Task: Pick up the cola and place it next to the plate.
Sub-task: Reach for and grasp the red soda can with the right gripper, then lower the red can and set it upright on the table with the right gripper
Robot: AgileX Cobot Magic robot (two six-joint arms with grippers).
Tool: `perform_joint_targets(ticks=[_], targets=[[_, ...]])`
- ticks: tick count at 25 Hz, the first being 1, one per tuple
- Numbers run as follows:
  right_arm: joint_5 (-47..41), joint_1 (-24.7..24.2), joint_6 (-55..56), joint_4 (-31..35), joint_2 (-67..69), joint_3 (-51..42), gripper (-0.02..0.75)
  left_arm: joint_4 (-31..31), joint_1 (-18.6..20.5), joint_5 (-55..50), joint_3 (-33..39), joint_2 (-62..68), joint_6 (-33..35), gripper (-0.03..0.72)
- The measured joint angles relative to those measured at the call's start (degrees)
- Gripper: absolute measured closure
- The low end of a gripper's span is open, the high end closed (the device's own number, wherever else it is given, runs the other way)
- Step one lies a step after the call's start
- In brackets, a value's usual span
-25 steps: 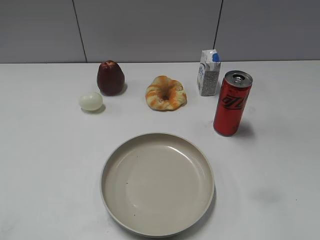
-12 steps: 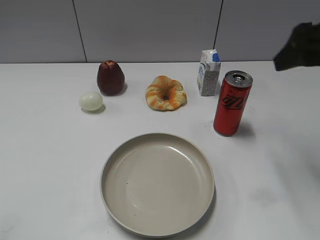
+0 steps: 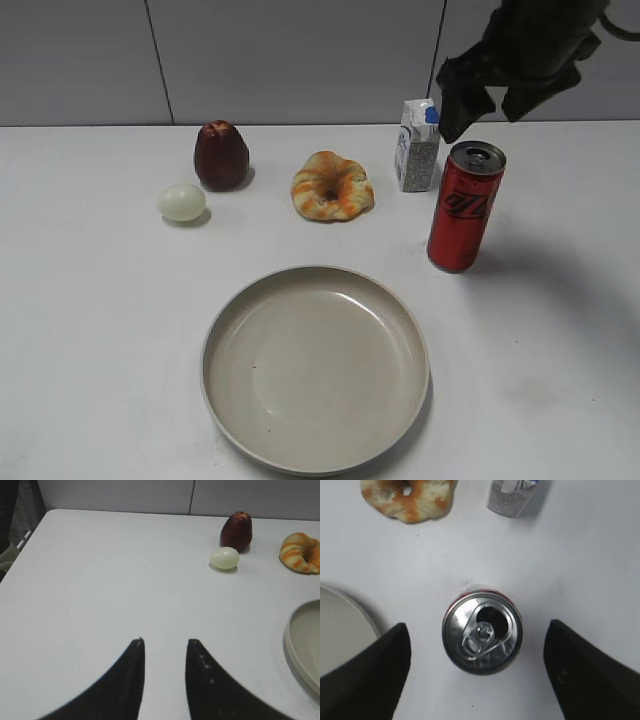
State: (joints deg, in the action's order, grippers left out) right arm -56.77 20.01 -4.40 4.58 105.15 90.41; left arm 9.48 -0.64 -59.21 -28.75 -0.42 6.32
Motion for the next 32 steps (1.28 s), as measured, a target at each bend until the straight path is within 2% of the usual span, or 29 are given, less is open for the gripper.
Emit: perform_joint_targets(ticks=[14, 20, 25, 28, 32], targets=[[-1.84, 0.00, 2.53, -2.62, 9.81, 2.19, 0.102, 0.00, 0.00, 0.00, 0.00, 0.00, 0.00, 0.461], [-1.84, 0.00, 2.87, -2.62, 10.64, 2.26, 0.214, 0.00, 0.00, 0.00, 0.00, 0.00, 0.00, 0.461], [-6.23, 0.00, 2.87, -0.82, 10.75, 6.68, 0.228, 0.00, 0.00, 0.00, 0.00, 0.00, 0.00, 0.461], [-8.62, 1.23, 2.87, 1.47, 10.75, 11.62, 0.228, 0.00, 0.00, 0.00, 0.00, 0.00, 0.00, 0.461], [-8.89, 5.69, 2.87, 2.27, 10.75, 15.30, 0.228, 0.00, 0.00, 0.00, 0.00, 0.00, 0.00, 0.461]])
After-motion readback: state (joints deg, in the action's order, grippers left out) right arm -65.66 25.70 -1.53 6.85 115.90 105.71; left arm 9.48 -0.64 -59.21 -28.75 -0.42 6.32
